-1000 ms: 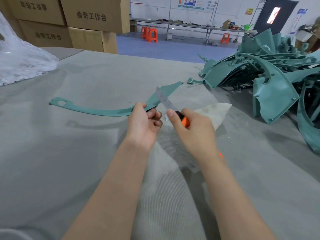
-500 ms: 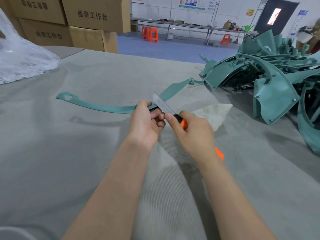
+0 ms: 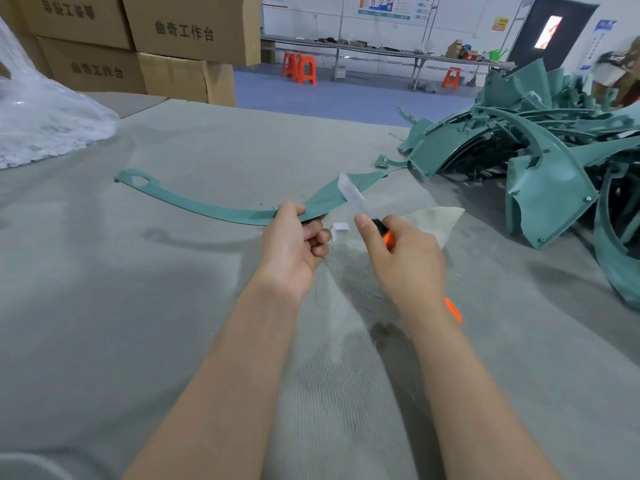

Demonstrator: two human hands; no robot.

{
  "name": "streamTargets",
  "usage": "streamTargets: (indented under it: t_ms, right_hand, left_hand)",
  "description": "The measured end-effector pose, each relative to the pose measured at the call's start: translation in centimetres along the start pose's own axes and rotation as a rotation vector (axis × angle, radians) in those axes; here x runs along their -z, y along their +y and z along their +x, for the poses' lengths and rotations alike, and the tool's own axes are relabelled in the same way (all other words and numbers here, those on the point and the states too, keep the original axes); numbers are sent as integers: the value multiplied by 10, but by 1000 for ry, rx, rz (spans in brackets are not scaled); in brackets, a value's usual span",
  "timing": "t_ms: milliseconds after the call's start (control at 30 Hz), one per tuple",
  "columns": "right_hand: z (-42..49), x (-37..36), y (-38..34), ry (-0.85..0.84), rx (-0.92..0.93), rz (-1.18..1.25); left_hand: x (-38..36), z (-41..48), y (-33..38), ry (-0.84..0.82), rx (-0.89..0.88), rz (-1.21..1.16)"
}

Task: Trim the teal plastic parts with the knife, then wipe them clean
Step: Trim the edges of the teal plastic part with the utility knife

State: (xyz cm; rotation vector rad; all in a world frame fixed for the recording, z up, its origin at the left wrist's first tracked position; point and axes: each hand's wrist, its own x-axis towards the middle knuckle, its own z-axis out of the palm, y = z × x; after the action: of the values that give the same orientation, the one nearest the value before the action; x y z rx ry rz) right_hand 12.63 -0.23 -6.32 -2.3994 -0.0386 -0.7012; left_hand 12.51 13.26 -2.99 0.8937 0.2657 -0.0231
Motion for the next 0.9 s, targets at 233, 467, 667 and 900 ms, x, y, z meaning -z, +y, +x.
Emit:
streamTargets:
  t_ms: [233,467,667,900]
  right_hand:
    - [8,9,11,94,-134,-28]
    - [9,15,15,76,-151,41]
    - [-3,2,-10,-79,33,109]
    - [-9,-4,-14,-96,83,70]
  left_hand:
    - [0,0,0,23,-6,39]
    - [3,4,1,115,-103,121]
    - [2,6,-3,130,-158,161]
    - [1,4,-1,103,-149,141]
